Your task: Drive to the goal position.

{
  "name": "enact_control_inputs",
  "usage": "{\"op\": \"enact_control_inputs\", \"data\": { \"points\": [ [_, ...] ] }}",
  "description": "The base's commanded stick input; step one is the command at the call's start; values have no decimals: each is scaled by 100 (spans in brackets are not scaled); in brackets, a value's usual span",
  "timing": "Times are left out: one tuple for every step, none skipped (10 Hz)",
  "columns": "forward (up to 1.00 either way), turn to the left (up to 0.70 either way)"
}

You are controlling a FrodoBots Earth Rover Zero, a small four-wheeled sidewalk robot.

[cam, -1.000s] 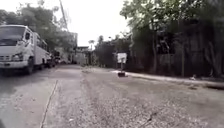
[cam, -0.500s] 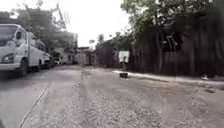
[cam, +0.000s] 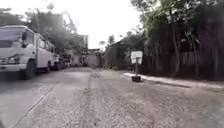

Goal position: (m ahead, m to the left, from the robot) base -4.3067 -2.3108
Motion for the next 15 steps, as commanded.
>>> {"op": "enact_control_inputs", "data": {
  "points": [
    [100,0],
    [100,0],
    [100,0],
    [100,0],
    [100,0],
    [100,0],
    [100,0],
    [100,0],
    [100,0],
    [100,0],
    [100,0],
    [100,0],
    [100,0],
    [100,0],
    [100,0]
  ]
}}
